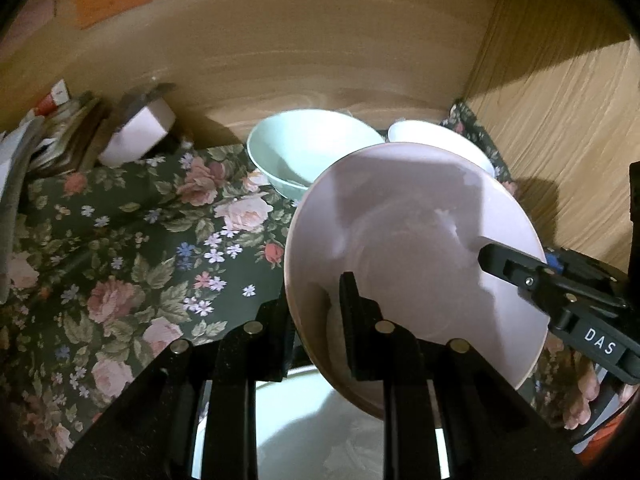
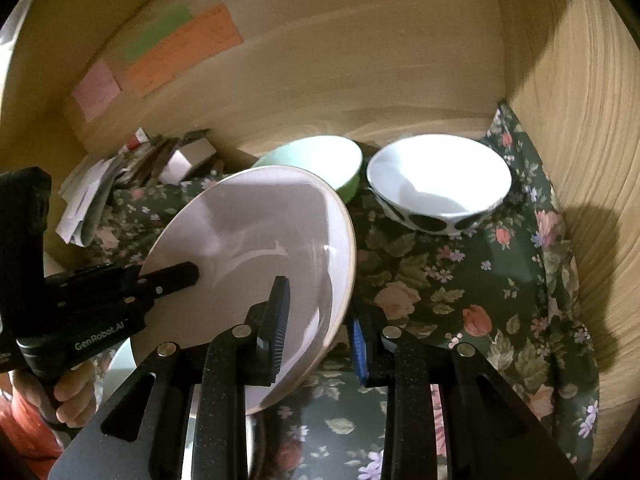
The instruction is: Organize plates and bowls
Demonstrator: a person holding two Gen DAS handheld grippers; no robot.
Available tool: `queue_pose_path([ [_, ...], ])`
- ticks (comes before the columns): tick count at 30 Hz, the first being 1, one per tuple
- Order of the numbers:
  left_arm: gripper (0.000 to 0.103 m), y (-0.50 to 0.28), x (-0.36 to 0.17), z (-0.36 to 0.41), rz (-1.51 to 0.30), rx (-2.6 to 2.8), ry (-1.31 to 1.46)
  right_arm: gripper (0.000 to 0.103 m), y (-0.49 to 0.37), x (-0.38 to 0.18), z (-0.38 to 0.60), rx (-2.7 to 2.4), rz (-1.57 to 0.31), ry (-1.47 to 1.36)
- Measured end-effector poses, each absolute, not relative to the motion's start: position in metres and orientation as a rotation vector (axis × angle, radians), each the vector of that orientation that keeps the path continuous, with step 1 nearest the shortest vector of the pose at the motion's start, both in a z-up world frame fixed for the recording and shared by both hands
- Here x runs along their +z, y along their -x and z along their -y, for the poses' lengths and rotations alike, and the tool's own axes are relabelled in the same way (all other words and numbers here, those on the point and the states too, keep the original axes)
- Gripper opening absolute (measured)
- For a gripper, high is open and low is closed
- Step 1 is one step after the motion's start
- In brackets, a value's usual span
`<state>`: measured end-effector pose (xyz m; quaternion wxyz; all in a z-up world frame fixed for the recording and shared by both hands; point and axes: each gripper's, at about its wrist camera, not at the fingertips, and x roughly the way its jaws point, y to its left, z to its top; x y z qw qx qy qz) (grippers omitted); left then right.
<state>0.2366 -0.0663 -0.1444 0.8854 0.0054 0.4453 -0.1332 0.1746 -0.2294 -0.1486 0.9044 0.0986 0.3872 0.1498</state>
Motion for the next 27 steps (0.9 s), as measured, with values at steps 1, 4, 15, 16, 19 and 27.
queue_pose_path([
  [1,0.02,-0.235,-0.142,0.065,-0.92,-0.275,-0.008,0.025,-0.172,-0.146,0.227,0.312,-0.794,-0.201],
  [4,0.02,-0.227,-0.135,0.058,-0.898,-0.263,-0.003,0.025,-0.167,-0.14,0.219,0.324,-0.781,-0.194],
  [15,0.02,-0.193,-0.124,0.011,-0.844,-0.188,0.032,0.025,-0.159,-0.131,0.173,0.4,-0.775,-0.144],
  [16,0.02,-0.19,-0.124,0.006,-0.84,-0.18,0.034,0.025,-0.159,-0.13,0.168,0.408,-0.776,-0.137],
  [19,0.02,-0.181,-0.121,-0.008,-0.832,-0.158,0.045,0.025,-0.158,-0.13,0.155,0.432,-0.78,-0.127],
  [27,0.02,-0.159,-0.12,-0.049,-0.82,-0.094,0.09,0.025,-0.154,-0.127,0.114,0.498,-0.784,-0.093],
])
